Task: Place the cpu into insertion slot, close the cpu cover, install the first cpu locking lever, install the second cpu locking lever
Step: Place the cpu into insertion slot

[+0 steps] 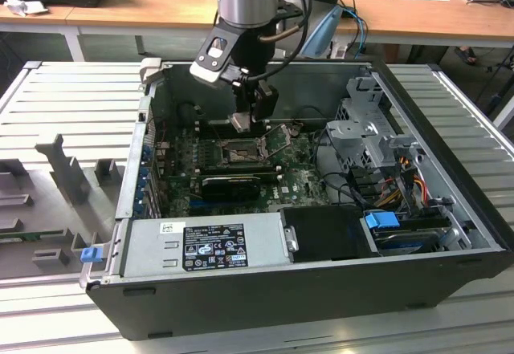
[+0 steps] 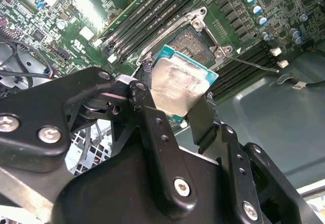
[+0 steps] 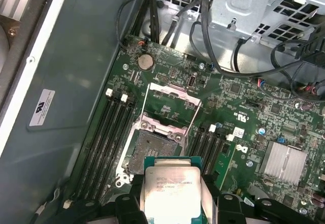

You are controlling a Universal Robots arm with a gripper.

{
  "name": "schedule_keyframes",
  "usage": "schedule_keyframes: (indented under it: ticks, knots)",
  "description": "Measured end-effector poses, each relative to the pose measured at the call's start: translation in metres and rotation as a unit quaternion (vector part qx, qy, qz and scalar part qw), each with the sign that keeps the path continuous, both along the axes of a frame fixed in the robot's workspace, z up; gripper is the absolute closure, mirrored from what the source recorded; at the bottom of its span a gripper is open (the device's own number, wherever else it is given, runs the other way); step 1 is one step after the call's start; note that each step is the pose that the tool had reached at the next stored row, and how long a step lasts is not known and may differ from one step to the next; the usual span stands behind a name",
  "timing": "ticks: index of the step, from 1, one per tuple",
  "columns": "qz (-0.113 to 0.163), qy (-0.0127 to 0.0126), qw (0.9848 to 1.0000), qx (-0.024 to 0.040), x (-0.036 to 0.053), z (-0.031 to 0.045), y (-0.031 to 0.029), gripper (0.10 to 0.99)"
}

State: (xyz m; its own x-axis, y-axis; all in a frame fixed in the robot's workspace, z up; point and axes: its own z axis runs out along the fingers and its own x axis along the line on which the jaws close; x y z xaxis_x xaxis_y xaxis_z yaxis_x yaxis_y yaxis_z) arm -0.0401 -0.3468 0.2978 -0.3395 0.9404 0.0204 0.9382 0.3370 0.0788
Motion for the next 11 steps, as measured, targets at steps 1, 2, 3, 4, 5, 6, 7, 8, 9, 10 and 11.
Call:
schedule_keyframes:
  ticks: [1, 2, 3, 4, 5, 6, 7, 8, 9, 10, 11]
  knots:
    - [0.000, 0.0000, 1.0000, 0.0000, 0.0000, -0.0007, 0.0000, 0.557]
    - [0.000, 0.0000, 1.0000, 0.0000, 0.0000, -0.0013, 0.0000, 0.557]
    - [0.000, 0.0000, 1.0000, 0.0000, 0.0000, -0.0017, 0.0000, 0.557]
    - [0.000, 0.0000, 1.0000, 0.0000, 0.0000, -0.0026, 0.0000, 0.557]
    - [0.000, 0.0000, 1.0000, 0.0000, 0.0000, -0.0030, 0.0000, 0.557]
    - [0.000, 0.0000, 1.0000, 0.0000, 0.0000, -0.0035, 0.0000, 0.557]
    - [0.000, 0.0000, 1.0000, 0.0000, 0.0000, -0.0040, 0.0000, 0.557]
    - [0.000, 0.0000, 1.0000, 0.0000, 0.0000, -0.0043, 0.0000, 0.557]
    - [0.000, 0.0001, 1.0000, -0.0001, 0.0000, -0.0047, 0.0000, 0.557]
    - [0.000, 0.0000, 1.0000, -0.0001, 0.0000, -0.0049, 0.0000, 0.557]
    - [0.000, 0.0000, 1.0000, -0.0001, 0.0000, -0.0051, 0.0000, 0.557]
